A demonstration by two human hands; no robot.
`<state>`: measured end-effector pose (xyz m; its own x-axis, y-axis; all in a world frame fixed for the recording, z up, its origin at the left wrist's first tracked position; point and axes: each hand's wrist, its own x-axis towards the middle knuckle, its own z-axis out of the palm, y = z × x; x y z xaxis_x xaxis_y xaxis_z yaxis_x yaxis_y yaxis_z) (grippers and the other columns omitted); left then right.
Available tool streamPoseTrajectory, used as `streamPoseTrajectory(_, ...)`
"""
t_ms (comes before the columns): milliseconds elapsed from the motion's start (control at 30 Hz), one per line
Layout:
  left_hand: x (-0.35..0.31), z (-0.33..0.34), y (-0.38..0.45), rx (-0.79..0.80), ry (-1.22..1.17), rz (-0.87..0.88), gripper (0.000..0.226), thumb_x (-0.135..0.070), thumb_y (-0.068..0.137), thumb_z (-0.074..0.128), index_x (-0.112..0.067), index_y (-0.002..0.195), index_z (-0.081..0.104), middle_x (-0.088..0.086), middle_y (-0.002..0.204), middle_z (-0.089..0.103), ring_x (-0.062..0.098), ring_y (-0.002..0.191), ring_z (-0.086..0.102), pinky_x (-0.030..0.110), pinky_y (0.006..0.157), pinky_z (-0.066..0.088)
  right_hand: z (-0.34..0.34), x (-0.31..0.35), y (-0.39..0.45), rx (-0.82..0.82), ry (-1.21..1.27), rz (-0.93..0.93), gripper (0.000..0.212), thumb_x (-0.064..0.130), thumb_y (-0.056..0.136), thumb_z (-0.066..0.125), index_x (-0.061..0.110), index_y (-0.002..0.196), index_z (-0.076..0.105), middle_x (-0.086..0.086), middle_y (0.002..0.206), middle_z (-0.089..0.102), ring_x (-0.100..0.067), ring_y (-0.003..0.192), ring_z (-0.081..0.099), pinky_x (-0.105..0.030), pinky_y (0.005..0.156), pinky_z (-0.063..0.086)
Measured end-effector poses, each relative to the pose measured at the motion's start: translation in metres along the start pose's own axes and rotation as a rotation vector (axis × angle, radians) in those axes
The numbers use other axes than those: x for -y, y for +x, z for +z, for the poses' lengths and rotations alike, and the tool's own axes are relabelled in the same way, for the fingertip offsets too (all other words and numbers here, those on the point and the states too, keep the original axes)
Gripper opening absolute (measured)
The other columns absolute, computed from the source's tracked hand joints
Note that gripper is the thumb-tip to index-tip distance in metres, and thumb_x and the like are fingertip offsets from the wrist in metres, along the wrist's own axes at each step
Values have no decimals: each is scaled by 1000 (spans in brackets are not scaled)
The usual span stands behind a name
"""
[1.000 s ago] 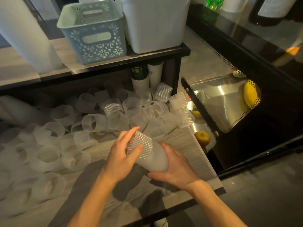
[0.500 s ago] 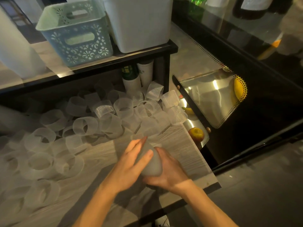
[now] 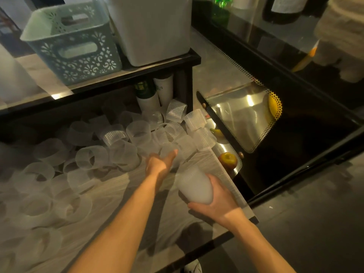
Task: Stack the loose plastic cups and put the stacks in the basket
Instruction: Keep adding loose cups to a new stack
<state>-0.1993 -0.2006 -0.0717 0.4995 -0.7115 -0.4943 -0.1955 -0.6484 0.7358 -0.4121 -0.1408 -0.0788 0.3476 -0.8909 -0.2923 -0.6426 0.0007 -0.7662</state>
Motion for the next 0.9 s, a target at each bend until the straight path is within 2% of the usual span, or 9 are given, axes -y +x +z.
streamPoseTrajectory(133,1,23,13,-66,-43,-94,108,-61,68,78,-6,148,30,17,148,43,39,129,47,46,107,42,-1,-6,-4,-27,6,46,98,65,66,78,39,143,24,17,125,36,-8,115,42,-30,93,47)
streamPoseTrajectory(267,9,25,7,-70,-98,-6,90,-45,75,80,-5,142,36,16,138,52,36,122,53,43,105,45,0,-8,-4,-31,53,58,101,73,58,72,40,142,25,15,129,38,-9,118,43,-36,98,50)
streamPoseTrajectory(433,29,-12,-26,-85,-126,159,96,-58,57,83,-19,130,35,7,122,56,26,107,60,46,95,51,1,-9,1,-30,50,17,95,66,65,77,41,140,25,20,123,36,-8,114,44,-37,95,50)
streamPoseTrajectory(500,37,-27,-38,-107,-115,224,79,-45,65,87,-26,122,37,1,116,57,19,98,63,41,87,55,2,-6,4,-17,47,-3,95,71,61,75,46,137,24,22,123,35,-7,113,45,-37,93,51)
streamPoseTrajectory(600,48,-45,-59,-89,-292,299,50,-15,79,80,-24,116,47,-9,107,61,3,85,66,19,73,55,8,0,7,6,34,-34,91,76,56,69,51,130,22,22,123,37,-8,112,47,-35,91,52)
streamPoseTrajectory(667,52,-55,-69,-33,-424,344,37,-7,85,72,-25,112,55,-6,97,72,3,83,69,19,74,57,12,5,8,17,32,-63,93,75,56,70,47,133,26,19,125,40,-8,113,48,-35,91,52)
streamPoseTrajectory(733,54,-68,-74,38,-477,390,39,-15,86,73,-27,119,57,-8,96,74,8,92,69,25,83,57,15,12,10,31,30,-98,94,71,57,74,45,136,28,18,127,41,-8,114,48,-34,91,52)
streamPoseTrajectory(833,53,-88,-79,109,-322,478,62,-47,77,66,-38,135,47,-1,113,66,15,105,63,32,92,51,17,25,14,64,8,-167,91,56,64,84,48,135,27,23,125,39,-2,116,44,-23,89,44)
streamPoseTrajectory(900,52,-96,-83,120,-121,546,59,-51,79,56,-46,136,39,-7,117,59,5,105,57,21,94,44,18,33,16,78,-52,-209,96,56,64,84,46,140,26,25,127,37,-2,117,43,-26,93,44)
